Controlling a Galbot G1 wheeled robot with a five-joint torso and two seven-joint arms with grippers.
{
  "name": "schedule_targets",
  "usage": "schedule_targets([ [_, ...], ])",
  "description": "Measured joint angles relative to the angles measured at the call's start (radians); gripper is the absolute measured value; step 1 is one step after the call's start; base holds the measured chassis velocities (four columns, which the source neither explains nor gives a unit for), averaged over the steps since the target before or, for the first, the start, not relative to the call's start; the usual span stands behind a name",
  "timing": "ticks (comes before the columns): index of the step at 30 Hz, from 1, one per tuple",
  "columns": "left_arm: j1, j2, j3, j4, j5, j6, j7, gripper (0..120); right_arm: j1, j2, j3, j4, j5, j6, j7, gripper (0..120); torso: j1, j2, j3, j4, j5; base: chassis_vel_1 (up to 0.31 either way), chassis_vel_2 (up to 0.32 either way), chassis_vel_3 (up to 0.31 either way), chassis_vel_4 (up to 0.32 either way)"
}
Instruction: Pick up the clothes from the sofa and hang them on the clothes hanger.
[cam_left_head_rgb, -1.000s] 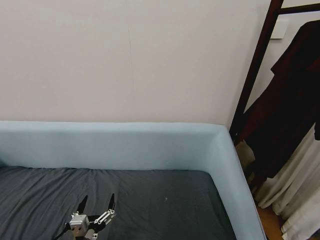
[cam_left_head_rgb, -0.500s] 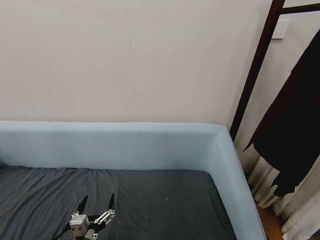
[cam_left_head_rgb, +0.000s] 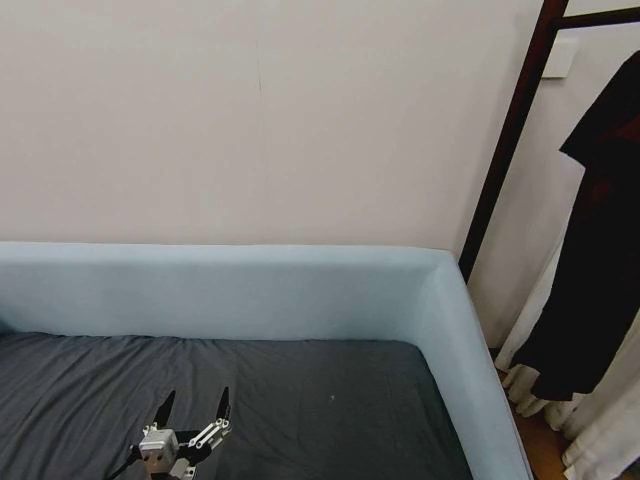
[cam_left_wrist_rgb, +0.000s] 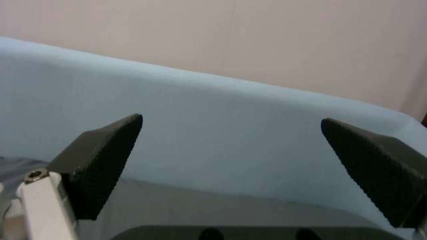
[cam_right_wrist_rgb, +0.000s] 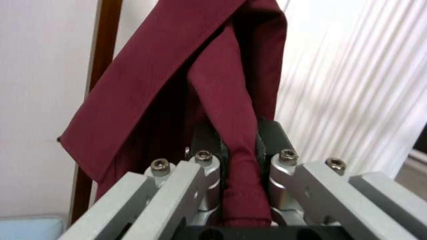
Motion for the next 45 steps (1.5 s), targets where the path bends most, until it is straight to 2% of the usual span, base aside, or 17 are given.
schedule_targets([
  [9, 0.000, 0.000, 0.000, 0.000, 0.000, 0.000, 0.000, 100, 0.016, -0.013, -0.007, -0.012, 0.042, 0.012, 0.034, 8, 0.000, 0.000, 0.000, 0.0001, 0.0001, 0.000, 0.000, 0.000, 0.000],
  [22, 0.000, 0.000, 0.000, 0.000, 0.000, 0.000, 0.000, 100, 0.011, -0.034, 0.002, 0.013, 0.216, -0.006, 0.160, 8, 0.000, 0.000, 0.000, -0.0002, 0.0001, 0.000, 0.000, 0.000, 0.000],
  [36, 0.000, 0.000, 0.000, 0.000, 0.000, 0.000, 0.000, 100, 0.003, -0.052, 0.003, 0.048, 0.316, -0.006, 0.191, 8, 0.000, 0.000, 0.000, -0.0001, -0.0001, 0.000, 0.000, 0.000, 0.000],
  [40, 0.000, 0.000, 0.000, 0.000, 0.000, 0.000, 0.000, 100, -0.002, -0.051, -0.002, 0.042, 0.308, -0.001, 0.174, 8, 0.000, 0.000, 0.000, -0.0001, 0.0001, 0.000, 0.000, 0.000, 0.000],
  [45, 0.000, 0.000, 0.000, 0.000, 0.000, 0.000, 0.000, 100, -0.002, -0.052, -0.019, 0.019, 0.262, 0.041, 0.088, 8, 0.000, 0.000, 0.000, -0.0002, 0.0004, 0.000, 0.000, 0.000, 0.000],
])
